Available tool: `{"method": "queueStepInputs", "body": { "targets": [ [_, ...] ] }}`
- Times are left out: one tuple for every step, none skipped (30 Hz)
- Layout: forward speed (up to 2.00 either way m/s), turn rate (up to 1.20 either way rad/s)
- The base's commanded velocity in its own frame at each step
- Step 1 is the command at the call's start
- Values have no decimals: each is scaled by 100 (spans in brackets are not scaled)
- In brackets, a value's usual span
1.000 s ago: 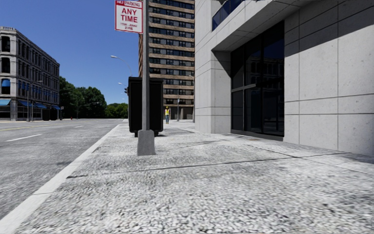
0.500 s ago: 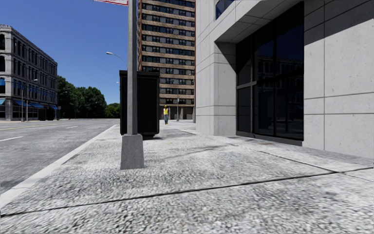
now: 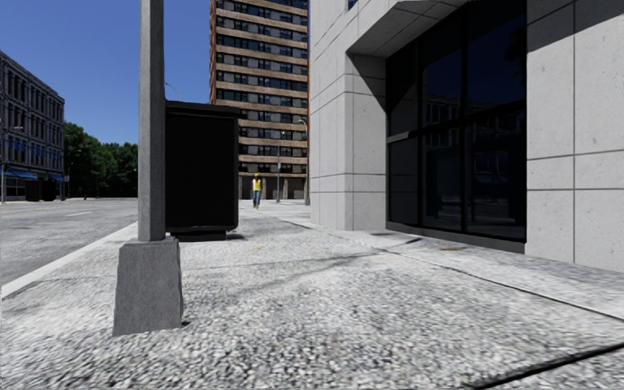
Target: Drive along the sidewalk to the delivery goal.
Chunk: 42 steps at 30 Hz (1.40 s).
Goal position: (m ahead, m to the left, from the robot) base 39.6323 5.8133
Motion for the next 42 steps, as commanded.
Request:
{"method": "queueStepInputs", "body": {
  "targets": [
    [198,0],
    [198,0],
    [198,0],
    [198,0],
    [198,0],
    [198,0],
    [198,0],
    [198,0],
    [198,0],
    [198,0],
    [198,0],
    [198,0],
    [198,0],
    [198,0],
    [198,0],
    [198,0],
    [198,0],
    [198,0],
    [198,0],
    [198,0],
    [198,0],
    [198,0],
    [198,0],
    [198,0],
    [198,0],
    [198,0],
    [198,0],
    [198,0],
    [198,0],
    [198,0],
    [198,0],
    [198,0],
    [198,0],
    [198,0],
    [198,0],
    [198,0],
    [198,0],
    [198,0],
    [198,0],
    [198,0],
    [198,0],
    [198,0]
  ]
}}
